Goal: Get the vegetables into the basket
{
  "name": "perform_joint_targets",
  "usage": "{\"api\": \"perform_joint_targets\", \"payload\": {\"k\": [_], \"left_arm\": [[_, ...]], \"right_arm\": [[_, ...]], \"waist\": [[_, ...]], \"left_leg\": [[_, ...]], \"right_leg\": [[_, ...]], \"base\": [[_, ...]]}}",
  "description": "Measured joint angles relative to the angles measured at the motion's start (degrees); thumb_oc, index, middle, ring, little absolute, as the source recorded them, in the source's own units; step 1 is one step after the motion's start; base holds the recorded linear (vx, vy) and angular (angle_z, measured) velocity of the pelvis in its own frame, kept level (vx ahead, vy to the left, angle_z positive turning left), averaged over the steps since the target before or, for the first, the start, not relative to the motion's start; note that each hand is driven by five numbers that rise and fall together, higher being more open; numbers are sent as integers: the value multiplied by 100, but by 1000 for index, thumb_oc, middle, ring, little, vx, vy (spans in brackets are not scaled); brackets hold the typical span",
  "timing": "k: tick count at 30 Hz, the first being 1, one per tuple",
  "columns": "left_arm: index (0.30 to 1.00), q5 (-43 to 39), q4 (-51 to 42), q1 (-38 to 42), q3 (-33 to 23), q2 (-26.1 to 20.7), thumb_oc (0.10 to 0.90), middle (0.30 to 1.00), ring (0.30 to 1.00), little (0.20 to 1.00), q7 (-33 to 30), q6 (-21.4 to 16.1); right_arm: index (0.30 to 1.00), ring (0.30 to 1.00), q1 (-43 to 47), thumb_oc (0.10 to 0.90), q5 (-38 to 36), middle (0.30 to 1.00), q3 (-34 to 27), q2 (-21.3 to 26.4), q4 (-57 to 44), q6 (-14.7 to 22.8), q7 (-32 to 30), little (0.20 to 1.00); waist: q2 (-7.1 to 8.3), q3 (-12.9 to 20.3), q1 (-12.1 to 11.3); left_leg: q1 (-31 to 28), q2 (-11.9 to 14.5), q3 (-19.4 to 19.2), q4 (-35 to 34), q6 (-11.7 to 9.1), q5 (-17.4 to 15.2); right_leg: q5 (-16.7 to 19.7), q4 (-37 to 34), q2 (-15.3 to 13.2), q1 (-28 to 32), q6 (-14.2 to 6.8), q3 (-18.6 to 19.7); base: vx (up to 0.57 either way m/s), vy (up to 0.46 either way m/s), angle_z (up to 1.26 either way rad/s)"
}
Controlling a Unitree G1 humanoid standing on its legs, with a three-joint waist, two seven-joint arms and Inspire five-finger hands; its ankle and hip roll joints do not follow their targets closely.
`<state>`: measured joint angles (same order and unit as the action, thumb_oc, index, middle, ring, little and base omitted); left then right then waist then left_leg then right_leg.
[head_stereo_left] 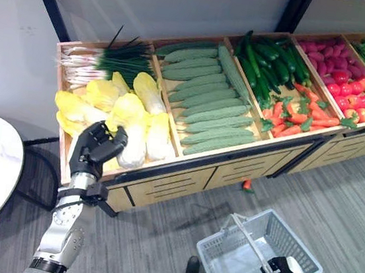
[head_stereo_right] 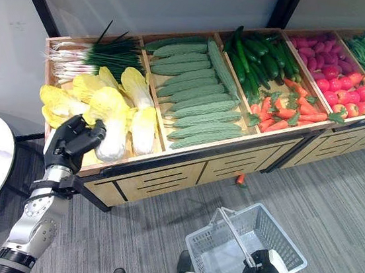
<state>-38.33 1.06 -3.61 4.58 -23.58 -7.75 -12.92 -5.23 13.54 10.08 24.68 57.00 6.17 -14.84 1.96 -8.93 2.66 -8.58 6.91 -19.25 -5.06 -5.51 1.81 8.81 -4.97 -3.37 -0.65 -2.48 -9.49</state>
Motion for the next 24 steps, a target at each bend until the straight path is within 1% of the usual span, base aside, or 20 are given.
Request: {"api": "perform_joint_targets", "payload": {"k": [3,8,9,10,12,13,14,15,16,17,18,19,20,21,22,23,24], "left_arm": [[300,-2,0,0,55,-31,400,300,300,300,287,10],[300,-66,0,5,86,-86,400,300,300,300,513,16],[300,-105,0,7,106,-109,400,300,300,300,569,20],[300,-126,0,51,244,-187,400,300,300,300,608,20],[300,-126,-1,105,389,-315,400,300,300,300,714,20],[300,-126,-1,128,440,-403,400,300,300,300,783,20],[300,-124,-1,140,464,-489,400,300,300,300,834,20],[300,-116,-1,193,502,-572,400,300,300,300,849,20],[300,-114,-4,278,507,-683,400,300,300,300,906,20],[300,-109,-5,373,510,-753,400,300,300,300,956,20],[300,-94,-7,444,517,-769,400,300,300,300,978,19],[300,-95,-18,490,508,-777,400,300,300,300,1009,10],[300,-95,-16,484,509,-767,400,300,300,300,1014,11],[300,-96,-15,474,525,-772,400,300,300,300,1020,11],[300,-97,-15,437,521,-819,400,300,300,300,1012,14],[300,-97,-20,428,507,-924,400,300,300,300,1015,9],[300,-95,-20,397,463,-1001,400,300,300,300,1015,21]], "right_arm": [[300,300,15,400,-1,300,-98,-1,106,13,13,300],[300,300,1,400,-5,300,-128,4,118,8,71,300],[300,300,-14,400,-8,300,-148,4,118,6,81,300],[300,300,-85,400,-12,300,-264,3,113,7,116,300],[300,300,-90,400,-17,300,-356,8,85,7,122,300],[300,300,-48,400,-19,300,-356,9,69,8,124,300],[300,300,18,400,-18,300,-352,4,69,10,138,300],[300,300,55,400,-15,300,-349,5,20,8,139,300],[300,300,91,400,-15,300,-330,1,-80,7,141,300],[300,300,109,400,-15,300,-297,-15,-146,8,146,300],[300,300,62,400,-15,300,-296,-37,-165,24,153,300],[300,300,24,400,-16,300,-300,-65,-137,13,166,300],[300,300,1,400,-17,300,-300,-67,-87,-22,190,300],[300,300,51,400,-18,300,-311,-63,146,-69,134,300],[300,300,8,400,-17,300,-299,-72,223,-96,145,300],[300,300,0,400,-17,300,-292,-73,208,-94,154,300],[300,300,42,400,-16,300,-296,-36,180,-93,153,300]], "waist": [[-27,15,-5],[-27,16,-5],[-23,13,4],[-11,7,29],[37,-19,51],[56,-22,78],[160,-68,131],[208,-87,153],[213,-105,153],[280,-150,188],[333,-163,248],[372,-176,204],[376,-174,187],[299,-213,15],[237,-211,-113],[277,-194,-150],[273,-191,-163]], "left_leg": [[-28,-15,0,0,8,-5],[-90,-78,-63,-1,52,-33],[-102,-115,-91,-4,68,-43],[-105,-196,-120,-25,112,-65],[-92,-289,-195,-21,171,-89],[-91,-356,-297,-4,218,-116],[-105,-413,-425,-24,249,-133],[-100,-483,-574,-1,296,-148],[-78,-491,-721,-27,357,-167],[-62,-515,-781,-30,407,-168],[-38,-512,-850,-33,471,-136],[-7,-482,-885,-34,526,-170],[27,-431,-957,-21,530,-153],[0,-227,-1239,19,471,-95],[-45,-63,-1335,56,394,-53],[-47,-98,-1363,50,360,-32],[-42,-88,-1401,49,332,-13]], "right_leg": [[3,-1,-18,32,-8,1],[27,1,-56,49,-44,90],[43,4,-77,48,-62,119],[88,8,-129,33,-110,164],[112,121,-185,-92,-148,273],[159,137,-211,-156,-216,392],[227,121,-262,-200,-301,512],[357,97,-288,-279,-408,685],[477,41,-359,-343,-567,809],[497,7,-412,-370,-685,829],[458,16,-452,-401,-732,705],[366,142,-472,-516,-723,456],[359,262,-482,-521,-713,375],[-211,1220,-721,-626,-414,-660],[-599,1752,-886,-486,-377,-1223],[-625,1571,-810,-406,-403,-1001],[-641,1315,-712,-312,-374,-910]], "base": [[-6,86,0],[-34,117,-8],[-106,176,-12],[-106,176,-13],[-96,133,-24],[-110,70,-49],[-99,34,-64],[-137,50,-74],[-92,29,-63],[-83,31,-37],[-99,28,-20],[-162,52,-22],[-222,122,-60],[-148,54,-77],[-85,30,-79],[-12,-75,-61],[25,-80,-63]]}}
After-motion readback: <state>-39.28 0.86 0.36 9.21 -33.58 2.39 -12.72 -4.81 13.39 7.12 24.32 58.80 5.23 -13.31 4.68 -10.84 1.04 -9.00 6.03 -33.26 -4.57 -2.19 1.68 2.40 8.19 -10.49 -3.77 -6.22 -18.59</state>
